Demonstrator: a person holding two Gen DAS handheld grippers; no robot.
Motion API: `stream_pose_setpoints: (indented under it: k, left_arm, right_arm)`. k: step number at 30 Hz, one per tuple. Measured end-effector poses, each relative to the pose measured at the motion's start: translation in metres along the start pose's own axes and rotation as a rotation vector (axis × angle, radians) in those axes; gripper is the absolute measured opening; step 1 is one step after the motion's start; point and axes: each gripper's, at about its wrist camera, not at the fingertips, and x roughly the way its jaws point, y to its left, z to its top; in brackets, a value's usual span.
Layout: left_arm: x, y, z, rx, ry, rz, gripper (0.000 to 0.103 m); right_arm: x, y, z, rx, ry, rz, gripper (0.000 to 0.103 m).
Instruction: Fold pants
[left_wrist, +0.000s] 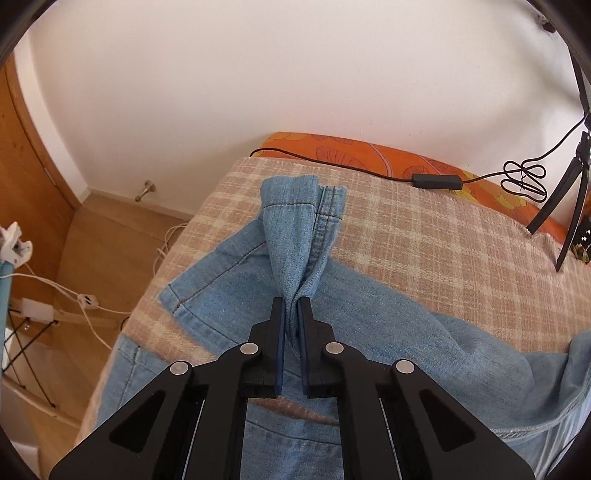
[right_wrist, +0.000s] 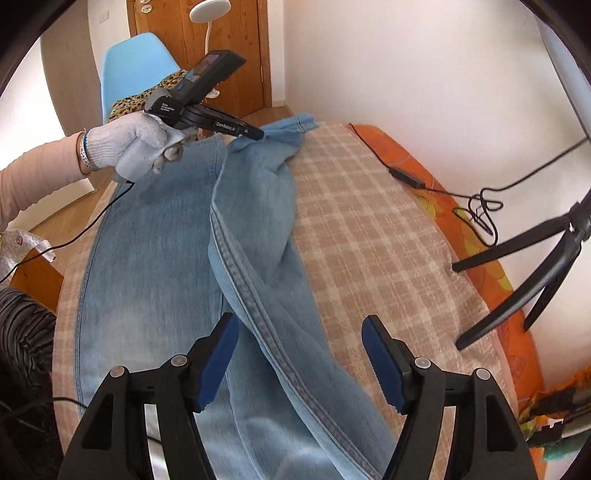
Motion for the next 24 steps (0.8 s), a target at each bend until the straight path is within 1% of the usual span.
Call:
stream_pose_setpoints:
  k: [2,3,4,6,7,8,9,11,13,15,17,20,21,22,24]
  left_arm:
    - [-0.002,0.003,-0.002,-0.012,-0.004,-0.006,0.005]
    - [-0.003,0.005,-0.003,-0.018,-0.004,-0.006,0.005]
    - [-0.004,0.006,-0.005,-0.024,0.0,-0.005,0.005]
    - [-0.004,0.007,-0.005,-0.029,0.006,-0.006,0.005]
    - [-0.006,0.007,-0.005,-0.031,0.002,-0.003,0.005]
    - [-0.008,0.007,-0.004,-0.035,-0.004,-0.003,0.005]
    - [-0.011,0.007,-0.003,-0.04,-0.01,-0.004,0.005]
    - [-0.017,0.008,0.0,-0.049,-0.02,-0.003,0.005]
    - [-0.023,0.009,0.006,-0.079,-0.027,-0.016,0.005]
    - [-0.033,0.01,0.015,-0.106,-0.045,-0.028,0.005]
    - [-0.051,0.008,0.024,-0.114,-0.083,-0.034,0.004]
    - [-0.083,0.013,0.03,-0.136,-0.141,-0.056,0.004]
    - [-0.093,0.017,0.029,-0.148,-0.155,-0.063,0.004]
    - [-0.103,0.023,0.026,-0.162,-0.172,-0.063,0.001]
    - [-0.123,0.037,0.017,-0.196,-0.201,-0.061,0.001]
  right_arm:
    - [0.004,-0.013,-0.017,0.016,0.071,0.012,0.073]
    - [0.007,-0.019,-0.026,0.018,0.098,-0.004,0.073]
    - [0.009,-0.023,-0.033,0.021,0.119,-0.024,0.072]
    - [0.008,-0.031,-0.047,0.036,0.129,-0.048,0.072]
    - [0.008,-0.035,-0.053,0.049,0.131,-0.065,0.065]
    - [0.009,-0.038,-0.059,0.067,0.14,-0.081,0.042]
    - [0.01,-0.042,-0.065,0.09,0.155,-0.097,0.03]
    - [0.008,-0.044,-0.071,0.124,0.163,-0.164,0.019]
    - [-0.001,-0.042,-0.071,0.14,0.147,-0.26,0.008]
    - [-0.02,-0.038,-0.066,0.171,0.102,-0.343,0.005]
    - [-0.044,-0.029,-0.061,0.196,0.065,-0.404,0.003]
    - [-0.081,-0.006,-0.057,0.186,0.041,-0.441,0.003]
    - [-0.091,0.004,-0.056,0.175,0.038,-0.465,0.003]
    - [-0.101,0.014,-0.057,0.17,0.035,-0.479,0.003]
    - [-0.118,0.036,-0.061,0.167,0.019,-0.483,0.003]
